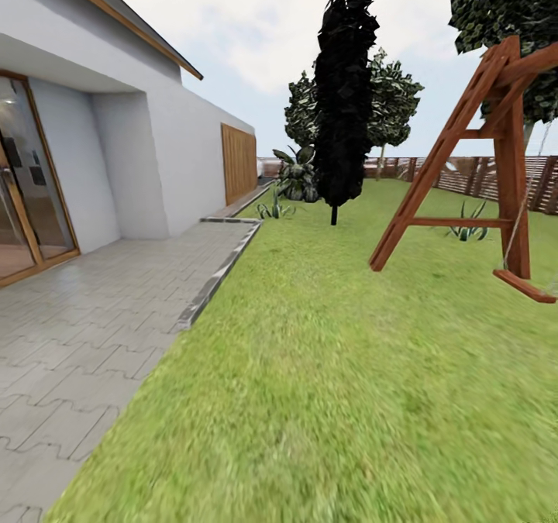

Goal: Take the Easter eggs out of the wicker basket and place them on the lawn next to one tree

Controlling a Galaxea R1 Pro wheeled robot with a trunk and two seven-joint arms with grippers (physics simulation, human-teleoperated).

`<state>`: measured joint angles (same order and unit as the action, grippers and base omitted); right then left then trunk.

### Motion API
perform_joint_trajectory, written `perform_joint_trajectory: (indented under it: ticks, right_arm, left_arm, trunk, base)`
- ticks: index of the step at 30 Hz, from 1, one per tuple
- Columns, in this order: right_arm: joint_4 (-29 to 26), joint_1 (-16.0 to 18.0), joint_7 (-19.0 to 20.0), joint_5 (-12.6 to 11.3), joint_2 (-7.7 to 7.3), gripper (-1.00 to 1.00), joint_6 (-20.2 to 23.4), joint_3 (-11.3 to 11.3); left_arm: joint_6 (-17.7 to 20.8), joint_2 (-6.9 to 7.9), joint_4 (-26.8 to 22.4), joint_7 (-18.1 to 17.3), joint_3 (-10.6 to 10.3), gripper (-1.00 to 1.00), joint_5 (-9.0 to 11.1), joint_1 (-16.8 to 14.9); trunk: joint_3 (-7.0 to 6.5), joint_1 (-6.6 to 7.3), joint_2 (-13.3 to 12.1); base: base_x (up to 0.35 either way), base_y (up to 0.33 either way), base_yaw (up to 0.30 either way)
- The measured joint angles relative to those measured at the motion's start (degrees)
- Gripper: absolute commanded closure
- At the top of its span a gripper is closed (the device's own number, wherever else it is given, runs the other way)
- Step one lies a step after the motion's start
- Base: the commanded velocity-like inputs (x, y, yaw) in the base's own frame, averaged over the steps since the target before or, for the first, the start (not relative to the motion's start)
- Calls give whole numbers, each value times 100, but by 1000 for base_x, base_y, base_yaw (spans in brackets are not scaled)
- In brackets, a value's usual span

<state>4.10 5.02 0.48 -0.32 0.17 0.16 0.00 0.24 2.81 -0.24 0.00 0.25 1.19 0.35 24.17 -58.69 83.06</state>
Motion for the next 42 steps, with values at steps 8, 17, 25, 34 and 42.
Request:
perform_joint_trajectory:
  ticks: [8, 17, 25, 34, 42]
  right_arm:
    - [0, 0, 0, 0, 0, -100, 0, 0]
    - [1, 1, 0, 30, 0, -100, 1, 8]
    - [1, 1, 0, 40, 0, -100, 2, 8]
    - [1, 1, 0, 40, 0, -100, 1, 8]
    - [1, 1, 0, 40, 0, -100, 0, 8]
  left_arm:
    - [0, 0, 0, 0, 0, -100, 0, 0]
    - [0, -1, 1, 1, 0, -100, 2, 0]
    - [0, 0, 0, 2, 0, -100, 1, 0]
    - [0, 0, 0, 3, 0, -100, 5, 0]
    - [0, 0, 0, 3, 0, -100, 5, 0]
  trunk:
    - [0, 0, 0]
    - [0, 0, 0]
    - [0, 0, 0]
    - [0, 0, 0]
    - [0, 0, 0]
  base:
    - [330, 0, -225]
    - [330, 0, -55]
    - [330, 0, -1]
    - [330, 0, 0]
    - [330, 0, 0]
